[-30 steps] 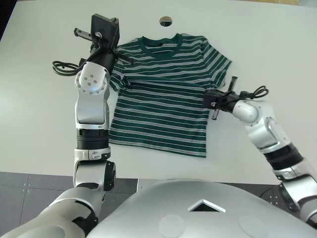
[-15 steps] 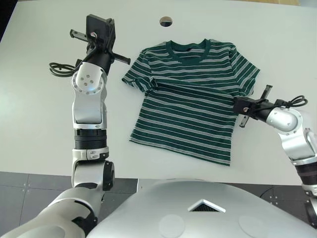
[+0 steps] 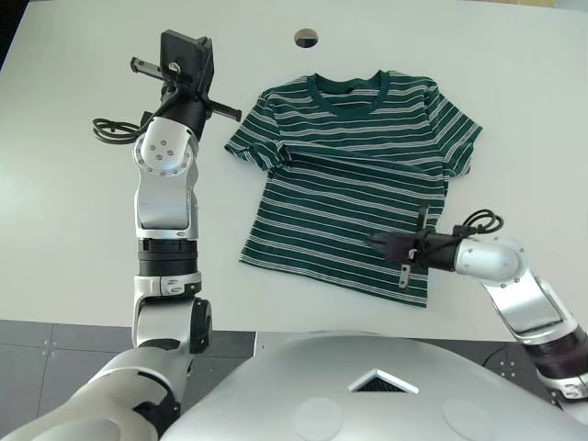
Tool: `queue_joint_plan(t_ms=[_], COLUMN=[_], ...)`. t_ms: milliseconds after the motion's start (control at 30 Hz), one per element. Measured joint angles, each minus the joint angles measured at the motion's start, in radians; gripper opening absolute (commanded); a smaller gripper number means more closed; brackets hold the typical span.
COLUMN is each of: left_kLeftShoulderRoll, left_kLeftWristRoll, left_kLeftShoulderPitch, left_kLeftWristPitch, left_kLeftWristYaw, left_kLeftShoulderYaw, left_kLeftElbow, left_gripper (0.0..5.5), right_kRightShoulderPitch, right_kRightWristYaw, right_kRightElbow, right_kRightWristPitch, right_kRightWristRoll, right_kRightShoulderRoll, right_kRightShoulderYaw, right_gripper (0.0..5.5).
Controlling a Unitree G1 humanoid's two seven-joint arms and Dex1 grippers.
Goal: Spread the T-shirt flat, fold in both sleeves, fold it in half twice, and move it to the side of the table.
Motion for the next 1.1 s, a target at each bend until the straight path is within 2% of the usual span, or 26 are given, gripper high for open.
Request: queue_joint_plan(t_ms=[233,400,633,700,733,800,900,1000,1100], left_kLeftShoulderRoll=[0.000,0.001,0.004,0.008,0.010,0.006,0.008,0.028,0.059], left_kLeftWristRoll=[-0.001,-0.002,-0.002,-0.019,-0.037,-0.088,-0.154,-0.195,-0.215], left_kLeftShoulderPitch=[0.000,0.000,0.000,0.000,0.000,0.003,0.031,0.072,0.111], left_kLeftWristPitch=[-0.001,-0.002,0.006,0.046,0.070,0.137,0.238,0.326,0.386], left_kLeftWristYaw=[-0.002,-0.003,-0.015,-0.043,-0.061,-0.110,-0.163,-0.192,-0.208], left_kLeftShoulderYaw=[0.000,0.001,-0.001,-0.002,0.000,0.000,0.009,0.020,0.028], left_kLeftElbow=[0.000,0.020,0.057,0.081,0.081,0.081,0.056,0.025,-0.006], left_gripper=[0.13,0.13,0.13,0.13,0.31,0.62,0.97,1.51,1.98], right_kRightShoulderPitch=[0.005,0.059,0.092,0.086,0.080,0.016,-0.070,-0.107,-0.118], right_kRightWristYaw=[0.065,0.104,0.115,0.085,0.053,-0.050,-0.164,-0.255,-0.320], right_kRightElbow=[-0.021,-0.050,-0.066,-0.056,-0.047,-0.057,-0.115,-0.124,-0.124], right_kRightWristPitch=[-0.038,-0.095,-0.110,-0.111,-0.108,-0.089,-0.038,0.014,0.044], right_kRightWristRoll=[-0.002,0.036,0.056,0.068,0.080,0.175,0.366,0.488,0.518], right_kRightShoulderRoll=[-0.103,-0.211,-0.238,-0.200,-0.159,-0.032,0.098,0.164,0.198], right_kRightShoulderYaw=[0.024,-0.007,-0.016,-0.025,-0.041,-0.121,-0.277,-0.408,-0.469], right_gripper=[0.10,0.10,0.10,0.10,0.10,0.10,0.10,0.10,0.10])
